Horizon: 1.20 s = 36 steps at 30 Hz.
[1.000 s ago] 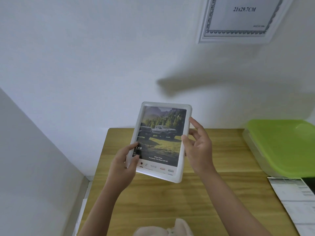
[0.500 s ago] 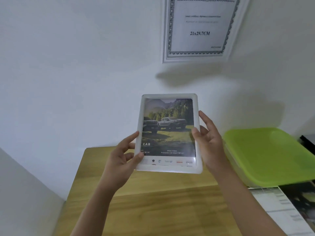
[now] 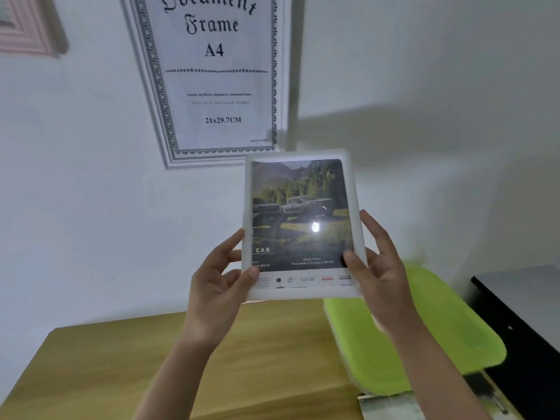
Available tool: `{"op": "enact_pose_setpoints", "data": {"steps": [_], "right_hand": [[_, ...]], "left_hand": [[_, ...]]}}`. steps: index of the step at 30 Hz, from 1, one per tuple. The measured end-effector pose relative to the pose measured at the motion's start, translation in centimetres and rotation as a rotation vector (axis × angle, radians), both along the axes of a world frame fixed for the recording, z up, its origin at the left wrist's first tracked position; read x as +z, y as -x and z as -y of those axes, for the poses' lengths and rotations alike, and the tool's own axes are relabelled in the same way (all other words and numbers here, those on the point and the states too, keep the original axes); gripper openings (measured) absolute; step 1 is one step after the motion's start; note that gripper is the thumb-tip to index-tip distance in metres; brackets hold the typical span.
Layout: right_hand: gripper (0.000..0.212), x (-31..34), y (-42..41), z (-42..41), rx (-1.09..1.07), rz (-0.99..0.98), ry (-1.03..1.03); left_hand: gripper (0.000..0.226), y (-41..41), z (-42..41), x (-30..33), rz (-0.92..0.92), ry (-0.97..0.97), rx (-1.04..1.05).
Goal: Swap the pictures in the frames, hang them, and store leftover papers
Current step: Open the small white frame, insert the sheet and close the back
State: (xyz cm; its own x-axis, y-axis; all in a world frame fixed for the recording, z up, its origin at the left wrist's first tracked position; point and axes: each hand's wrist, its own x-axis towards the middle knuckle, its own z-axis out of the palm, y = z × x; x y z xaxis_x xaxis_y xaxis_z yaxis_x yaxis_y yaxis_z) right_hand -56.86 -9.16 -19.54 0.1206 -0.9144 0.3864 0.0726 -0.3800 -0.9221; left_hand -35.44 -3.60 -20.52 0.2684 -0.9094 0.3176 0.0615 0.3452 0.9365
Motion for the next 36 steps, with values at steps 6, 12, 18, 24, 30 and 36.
{"op": "enact_pose_setpoints", "data": {"steps": [6, 12, 18, 24, 30, 36], "right_hand": [[0.059, 4.0, 5.7, 4.4, -0.087, 0.036, 0.165], [0.058, 13.9, 9.2, 11.2, -0.190, 0.117, 0.442], [0.054, 22.6, 9.9, 16.5, -0.208, 0.233, 0.608], [0.054, 27.1, 8.8, 20.4, -0.208, 0.203, 0.657], [0.056, 29.1, 8.3, 23.1, -0.222, 0.121, 0.683], [0.054, 28.0, 8.3, 24.5, -0.217, 0.074, 0.621]], "left_hand": [[0.052, 5.3, 5.5, 5.1, 0.060, 0.128, -0.030], [0.050, 9.0, 12.3, 15.7, 0.169, 0.379, -0.025], [0.050, 10.0, 17.5, 24.5, 0.282, 0.606, 0.045], [0.051, 9.4, 21.0, 28.6, 0.370, 0.701, 0.183], [0.050, 9.7, 22.9, 29.4, 0.386, 0.643, 0.278], [0.049, 9.6, 23.5, 28.5, 0.384, 0.587, 0.281]]}}
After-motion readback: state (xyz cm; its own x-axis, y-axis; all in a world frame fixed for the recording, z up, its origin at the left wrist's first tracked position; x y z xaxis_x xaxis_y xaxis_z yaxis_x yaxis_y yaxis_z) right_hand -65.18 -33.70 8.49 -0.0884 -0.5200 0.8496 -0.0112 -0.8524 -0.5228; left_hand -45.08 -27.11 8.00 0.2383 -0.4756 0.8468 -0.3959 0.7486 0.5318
